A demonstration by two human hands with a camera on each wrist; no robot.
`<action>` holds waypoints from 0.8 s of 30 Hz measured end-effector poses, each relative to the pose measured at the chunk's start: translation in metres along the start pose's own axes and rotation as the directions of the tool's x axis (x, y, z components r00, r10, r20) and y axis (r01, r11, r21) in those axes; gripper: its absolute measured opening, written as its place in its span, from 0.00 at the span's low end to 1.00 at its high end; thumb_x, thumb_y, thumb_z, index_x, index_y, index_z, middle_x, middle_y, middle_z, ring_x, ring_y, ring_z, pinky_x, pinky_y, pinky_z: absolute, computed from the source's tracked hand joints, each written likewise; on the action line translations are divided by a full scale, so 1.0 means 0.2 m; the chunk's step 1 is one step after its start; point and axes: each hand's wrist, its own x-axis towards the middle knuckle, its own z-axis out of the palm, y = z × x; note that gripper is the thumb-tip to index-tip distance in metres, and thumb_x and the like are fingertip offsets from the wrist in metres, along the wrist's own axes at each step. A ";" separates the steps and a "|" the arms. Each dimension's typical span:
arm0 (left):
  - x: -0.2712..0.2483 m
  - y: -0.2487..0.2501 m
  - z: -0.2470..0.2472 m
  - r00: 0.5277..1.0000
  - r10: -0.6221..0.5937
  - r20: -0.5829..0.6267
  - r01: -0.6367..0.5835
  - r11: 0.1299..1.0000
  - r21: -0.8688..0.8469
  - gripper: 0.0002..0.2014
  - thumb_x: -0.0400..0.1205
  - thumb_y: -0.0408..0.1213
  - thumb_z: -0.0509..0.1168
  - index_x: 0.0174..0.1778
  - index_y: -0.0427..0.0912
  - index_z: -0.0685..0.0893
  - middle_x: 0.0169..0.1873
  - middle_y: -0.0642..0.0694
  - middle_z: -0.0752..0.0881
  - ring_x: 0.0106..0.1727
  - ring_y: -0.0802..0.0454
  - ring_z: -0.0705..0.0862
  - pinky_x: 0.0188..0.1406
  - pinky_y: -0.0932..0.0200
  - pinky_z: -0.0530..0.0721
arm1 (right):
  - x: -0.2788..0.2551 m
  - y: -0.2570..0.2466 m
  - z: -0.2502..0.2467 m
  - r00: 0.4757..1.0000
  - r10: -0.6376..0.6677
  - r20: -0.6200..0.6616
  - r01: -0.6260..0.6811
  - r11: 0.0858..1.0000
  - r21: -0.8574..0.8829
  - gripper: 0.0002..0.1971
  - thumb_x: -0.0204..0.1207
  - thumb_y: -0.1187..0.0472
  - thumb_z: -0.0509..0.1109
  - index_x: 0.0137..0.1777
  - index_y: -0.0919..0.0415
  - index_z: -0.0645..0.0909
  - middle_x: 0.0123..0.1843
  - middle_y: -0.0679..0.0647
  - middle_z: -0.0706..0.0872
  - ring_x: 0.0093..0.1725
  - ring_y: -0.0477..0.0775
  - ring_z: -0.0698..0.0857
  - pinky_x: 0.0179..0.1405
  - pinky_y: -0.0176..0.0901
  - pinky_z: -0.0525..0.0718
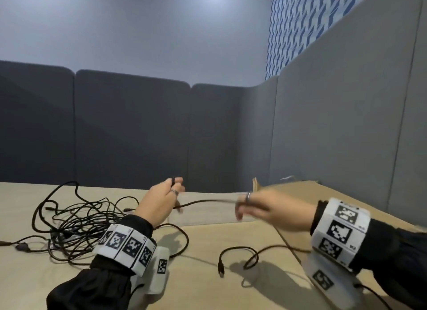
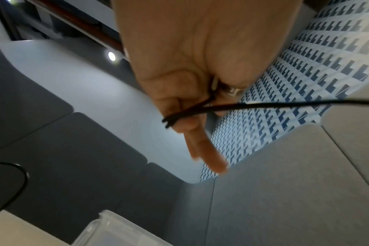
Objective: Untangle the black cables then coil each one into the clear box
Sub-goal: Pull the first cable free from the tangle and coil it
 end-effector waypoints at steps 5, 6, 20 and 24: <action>-0.06 0.13 0.02 0.906 0.029 0.423 0.099 0.956 -0.278 0.31 0.84 0.60 0.48 0.49 0.40 0.89 0.32 0.42 0.86 0.14 0.54 0.67 0.19 0.63 0.64 | 0.04 0.08 -0.19 0.791 0.084 -0.607 -0.204 0.970 -0.132 0.10 0.79 0.41 0.61 0.47 0.40 0.83 0.40 0.39 0.83 0.42 0.45 0.82 0.40 0.44 0.80; -0.07 0.15 0.02 0.865 0.077 0.496 0.135 0.916 -0.379 0.37 0.78 0.69 0.49 0.48 0.39 0.90 0.32 0.42 0.86 0.13 0.55 0.64 0.15 0.65 0.61 | 0.07 0.07 -0.20 0.758 0.087 -0.647 -0.221 0.967 -0.128 0.12 0.78 0.40 0.61 0.49 0.41 0.83 0.40 0.40 0.83 0.41 0.46 0.81 0.38 0.43 0.79; -0.02 0.17 -0.01 0.999 -0.044 -0.030 -0.016 0.292 -0.956 0.20 0.86 0.29 0.43 0.71 0.33 0.72 0.63 0.36 0.83 0.65 0.43 0.82 0.71 0.50 0.75 | 0.20 -0.12 0.29 0.917 0.074 0.391 -0.243 0.882 0.403 0.13 0.86 0.61 0.55 0.68 0.57 0.63 0.30 0.52 0.77 0.18 0.42 0.76 0.27 0.42 0.81; -0.01 0.11 -0.03 0.992 -0.011 -0.128 -0.090 0.648 -0.756 0.18 0.89 0.32 0.45 0.75 0.40 0.66 0.61 0.45 0.83 0.60 0.53 0.84 0.65 0.59 0.79 | 0.06 -0.15 0.25 0.814 0.017 0.581 -0.219 0.934 0.280 0.12 0.85 0.61 0.58 0.67 0.59 0.70 0.32 0.51 0.78 0.18 0.39 0.77 0.29 0.39 0.82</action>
